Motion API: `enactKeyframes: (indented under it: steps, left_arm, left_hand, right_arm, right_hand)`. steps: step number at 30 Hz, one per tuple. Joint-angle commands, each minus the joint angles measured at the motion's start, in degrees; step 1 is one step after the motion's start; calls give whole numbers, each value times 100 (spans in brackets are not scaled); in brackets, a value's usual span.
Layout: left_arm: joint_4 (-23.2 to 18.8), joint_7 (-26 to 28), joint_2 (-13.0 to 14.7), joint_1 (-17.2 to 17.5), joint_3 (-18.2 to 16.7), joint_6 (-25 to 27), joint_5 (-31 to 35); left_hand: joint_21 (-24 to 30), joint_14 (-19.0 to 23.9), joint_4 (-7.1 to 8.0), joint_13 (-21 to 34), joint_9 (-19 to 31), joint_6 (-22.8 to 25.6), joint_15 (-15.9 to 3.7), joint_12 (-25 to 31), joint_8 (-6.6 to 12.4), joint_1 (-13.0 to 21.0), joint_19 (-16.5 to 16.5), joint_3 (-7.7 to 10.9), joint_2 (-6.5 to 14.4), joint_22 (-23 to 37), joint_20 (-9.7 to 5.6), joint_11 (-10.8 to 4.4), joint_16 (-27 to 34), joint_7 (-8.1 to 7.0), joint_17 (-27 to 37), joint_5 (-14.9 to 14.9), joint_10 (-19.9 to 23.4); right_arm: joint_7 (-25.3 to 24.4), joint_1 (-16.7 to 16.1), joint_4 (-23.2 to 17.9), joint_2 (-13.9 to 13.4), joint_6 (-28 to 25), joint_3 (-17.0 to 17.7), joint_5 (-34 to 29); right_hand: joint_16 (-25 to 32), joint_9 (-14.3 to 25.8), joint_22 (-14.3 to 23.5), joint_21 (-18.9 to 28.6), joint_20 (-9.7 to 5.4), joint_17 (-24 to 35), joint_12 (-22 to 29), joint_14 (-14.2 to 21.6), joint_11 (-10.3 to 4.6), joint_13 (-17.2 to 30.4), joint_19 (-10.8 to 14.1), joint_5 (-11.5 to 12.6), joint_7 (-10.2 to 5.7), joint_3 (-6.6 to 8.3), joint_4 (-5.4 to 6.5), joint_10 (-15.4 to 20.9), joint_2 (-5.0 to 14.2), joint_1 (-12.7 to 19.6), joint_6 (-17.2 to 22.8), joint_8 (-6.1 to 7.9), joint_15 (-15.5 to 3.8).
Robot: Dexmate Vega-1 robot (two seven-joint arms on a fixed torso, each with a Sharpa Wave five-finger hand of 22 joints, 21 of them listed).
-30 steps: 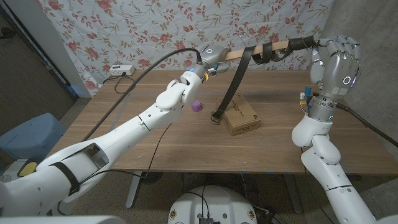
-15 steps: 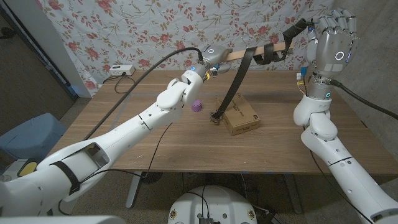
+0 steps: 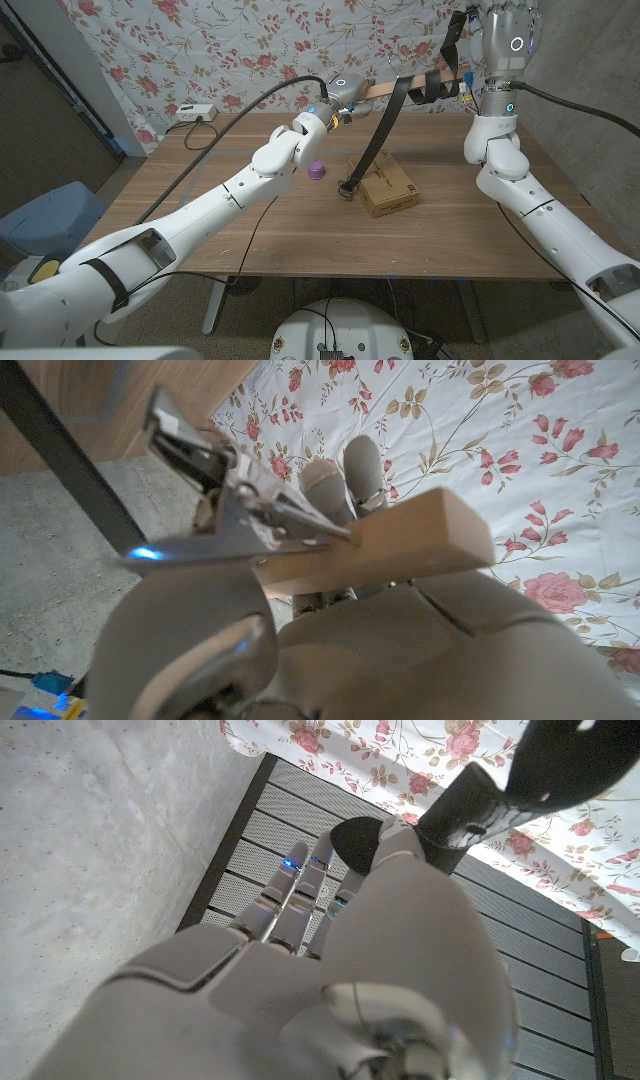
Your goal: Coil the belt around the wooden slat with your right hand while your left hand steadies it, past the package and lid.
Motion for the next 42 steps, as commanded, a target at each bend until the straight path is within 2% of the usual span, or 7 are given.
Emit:
enactKeyframes:
  steps: [1, 10, 12, 16, 25, 32, 42]
  left_arm:
    - [-80, -59, 30, 46, -45, 35, 37]
    - [28, -22, 5, -18, -37, -103, -22]
    - [62, -6, -9, -41, -27, -135, -28]
    - [106, 14, -29, -64, -16, -150, -27]
    - [135, 79, -41, -61, -18, -132, -23]
    - [167, 78, -51, -79, -10, -138, -46]
    - [102, -57, -37, -58, -19, -56, -92]
  left_hand:
    - [13, 0, 170, -46, 14, 37, -22, -25, 66, -99, 1, 154, 164, 31, -397, -43, 0, 6, 12, 24, 40]
    - [7, 5, 174, 40, -2, 26, -20, 23, 79, -105, -2, 153, 157, 25, -396, -48, 11, -7, 32, 25, 24]
    - [10, -5, 175, 23, -10, 32, -20, 12, 80, -106, -2, 153, 158, 29, -394, -57, -1, -10, 20, 25, 16]
    - [3, 2, 177, -35, -5, 21, -19, -28, 96, -110, 2, 153, 155, 22, -392, -43, 6, -7, 28, 27, 29]
    - [13, -12, 177, -19, -6, 15, -21, -23, 117, -112, -11, 154, 159, 37, -386, -49, 20, -7, 39, 29, 17]
    - [-8, -4, 178, 19, -22, 1, -21, 1, 121, -116, 5, 152, 158, -2, -390, -33, 32, 1, 45, 30, 16]
    - [-2, -8, 173, -69, -44, -6, -20, -67, 144, -116, -2, 150, 163, 2, -387, -46, 12, 0, 20, 31, 49]
  right_arm:
    - [1176, 1249, 624, -225, -259, -917, 160]
    - [2145, 1692, 768, -239, -523, -1358, 239]
    - [2400, 1752, 725, -267, -590, -1457, 203]
    - [2823, 1854, 658, -327, -620, -1607, 169]
    - [3676, 2090, 609, -367, -549, -1802, 227]
    - [4304, 2304, 624, -325, -501, -1891, 333]
    - [4462, 2527, 715, -39, -805, -1916, 306]
  right_hand:
    - [-21, 836, 3, 51, -428, 33, -49, 23, -9, -7, 53, -19, -288, -63, 11, -16, 91, -15, 212, 32, -975]
    - [-32, 471, -14, 149, -255, 126, -436, -10, -12, -184, 117, -182, -322, 199, 85, -351, 467, 182, 23, -329, -990]
    - [-58, 93, -32, 218, -142, 165, -611, -4, -3, -309, 153, -422, -348, 636, 171, -507, 489, 335, -167, -814, -971]
    - [-117, -195, -46, 247, 9, 175, -782, -122, 111, -400, 151, -654, -415, 754, 345, -835, 427, 153, -603, -1335, -910]
    - [-261, -615, -81, 205, 392, 98, -894, -367, 456, -587, 162, -1053, -290, 248, 995, -1088, 190, -1384, -694, -1970, -797]
    - [-343, -631, -84, 5, 715, 109, -979, -772, 656, -704, -85, -1132, -135, -283, 970, -1629, 114, -2796, -1133, -2442, -580]
    - [-414, -614, -83, -82, 749, 65, -1010, -1031, 687, -749, -152, -1088, -147, -192, 858, -2010, 388, -2932, -1424, -2646, -535]
